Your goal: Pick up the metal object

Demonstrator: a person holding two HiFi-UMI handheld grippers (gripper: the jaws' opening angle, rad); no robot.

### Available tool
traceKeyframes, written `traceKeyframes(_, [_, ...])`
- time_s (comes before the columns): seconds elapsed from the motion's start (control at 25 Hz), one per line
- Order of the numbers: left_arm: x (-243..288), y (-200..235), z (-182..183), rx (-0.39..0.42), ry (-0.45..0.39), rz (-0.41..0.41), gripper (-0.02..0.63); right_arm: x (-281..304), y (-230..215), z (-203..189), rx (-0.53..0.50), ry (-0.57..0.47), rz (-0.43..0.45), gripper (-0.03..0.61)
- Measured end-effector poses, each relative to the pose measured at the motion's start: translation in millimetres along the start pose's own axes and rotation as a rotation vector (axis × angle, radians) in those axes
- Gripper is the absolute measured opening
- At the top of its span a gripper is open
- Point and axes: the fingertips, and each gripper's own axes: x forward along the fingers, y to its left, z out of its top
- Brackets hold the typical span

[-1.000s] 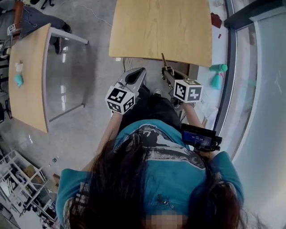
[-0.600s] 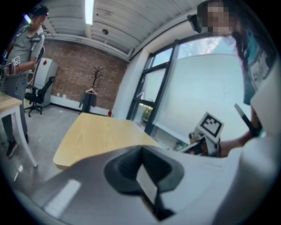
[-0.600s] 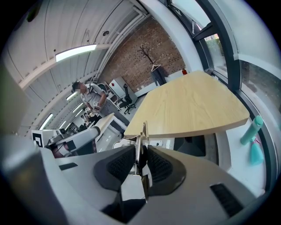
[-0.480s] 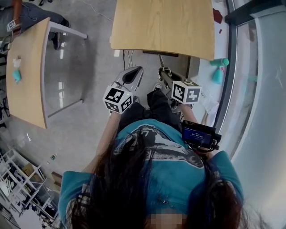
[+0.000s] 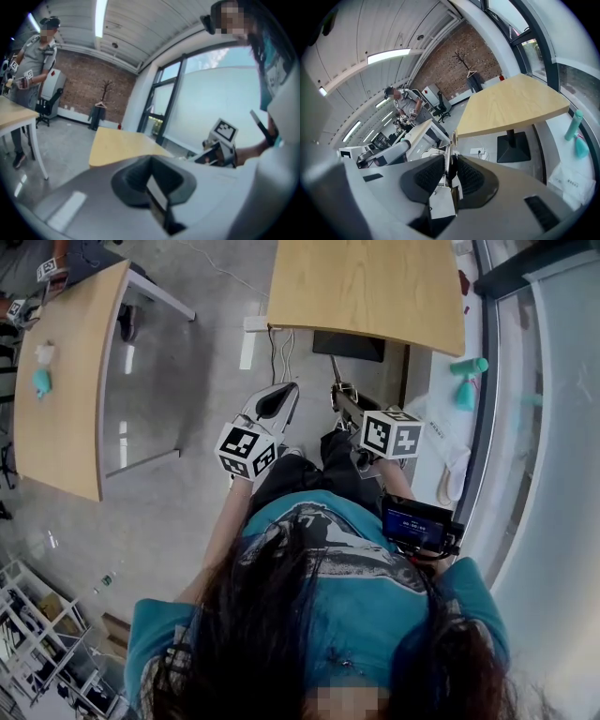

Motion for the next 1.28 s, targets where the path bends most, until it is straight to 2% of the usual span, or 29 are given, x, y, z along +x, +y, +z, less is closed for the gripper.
traceKeyframes(0.28, [-99.0,2.3,-19.3,0.0,-0.021,-0.053,0.002,-13.0,75.7,-59.0,0.052,-0.074,-0.037,0.098])
traceKeyframes(0.48, [-137.7,-3.9,-35.1,-0.016,-0.025,-0.096,0.003,-29.0,108.6,-93.9,0.062,-0.096,-0.077,0.099])
traceKeyframes(0.72, [-152.1,-34.5,-40.9,-0.013,-0.062,-0.138,0.003,-56.7,117.4,-119.8,0.06,-0.103,-0.097,0.098])
traceKeyframes(1.08, [-167.0,-54.0,-39.4,-0.02,-0.087,-0.111,0.002,-84.3,129.6,-126.6,0.039,-0.114,-0.064,0.098])
traceKeyframes(1.2, [-178.3,-79.9,-43.9,-0.02,-0.083,-0.101,0.003,-108.4,130.0,-137.8,0.051,-0.12,-0.049,0.098])
traceKeyframes(1.28, [-190.7,-114.2,-52.9,-0.019,-0.08,-0.09,0.003,-138.0,126.5,-154.7,0.053,-0.125,-0.04,0.098])
